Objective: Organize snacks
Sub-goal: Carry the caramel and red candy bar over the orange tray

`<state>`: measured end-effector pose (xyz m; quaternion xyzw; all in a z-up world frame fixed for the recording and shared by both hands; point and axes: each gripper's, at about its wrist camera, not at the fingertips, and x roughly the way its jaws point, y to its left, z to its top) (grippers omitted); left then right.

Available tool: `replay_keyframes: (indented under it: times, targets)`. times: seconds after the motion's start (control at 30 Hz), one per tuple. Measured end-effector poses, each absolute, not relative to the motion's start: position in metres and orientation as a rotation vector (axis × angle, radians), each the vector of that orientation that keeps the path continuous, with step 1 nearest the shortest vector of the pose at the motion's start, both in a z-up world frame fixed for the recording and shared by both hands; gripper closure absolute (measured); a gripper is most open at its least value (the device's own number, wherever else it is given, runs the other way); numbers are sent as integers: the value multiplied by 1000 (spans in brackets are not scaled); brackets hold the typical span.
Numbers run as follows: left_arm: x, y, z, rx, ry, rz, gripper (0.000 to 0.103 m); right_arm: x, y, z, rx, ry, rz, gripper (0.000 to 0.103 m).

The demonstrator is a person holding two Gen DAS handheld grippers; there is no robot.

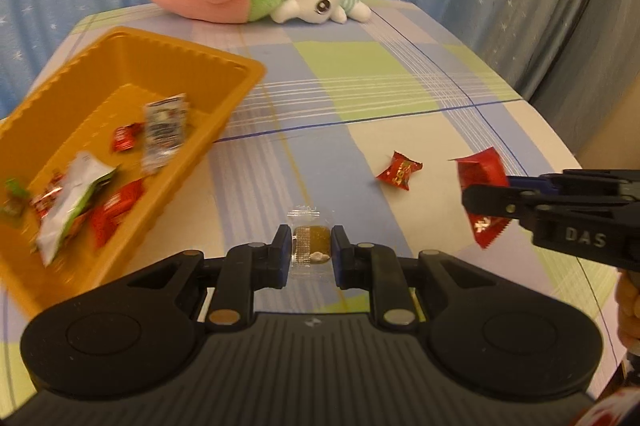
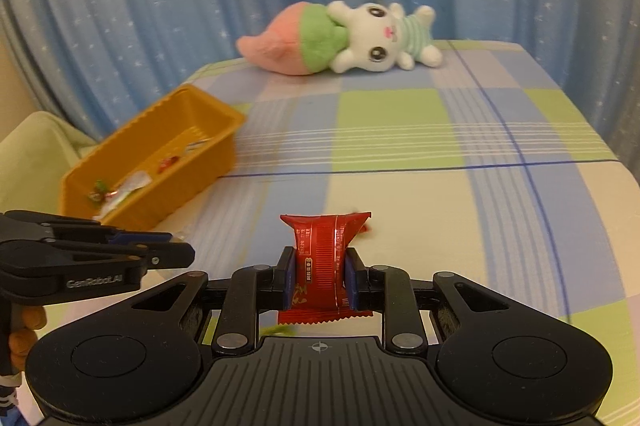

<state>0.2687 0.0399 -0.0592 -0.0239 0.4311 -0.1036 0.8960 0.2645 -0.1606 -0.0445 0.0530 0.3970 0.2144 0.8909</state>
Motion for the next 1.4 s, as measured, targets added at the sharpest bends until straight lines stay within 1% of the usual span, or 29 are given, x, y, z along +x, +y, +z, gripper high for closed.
replay_keyframes:
  times: [0.43, 0.7, 1.0, 1.27, 1.4]
  targets:
    - [202, 113, -29, -125, 839, -109, 84, 233, -88, -31, 127, 860, 607, 78]
    - [193, 160, -7, -143, 780, -41, 84, 228, -36, -19, 123, 852, 692, 78]
    - [221, 195, 8, -115, 717, -27, 84, 255, 11, -9, 127, 822, 722, 78]
    - [273, 218, 13, -72, 686, -53, 84, 299, 44, 2, 137, 785, 696, 78]
    - [301, 227, 10, -73, 704, -64, 84, 323, 55, -1, 148, 789, 660, 78]
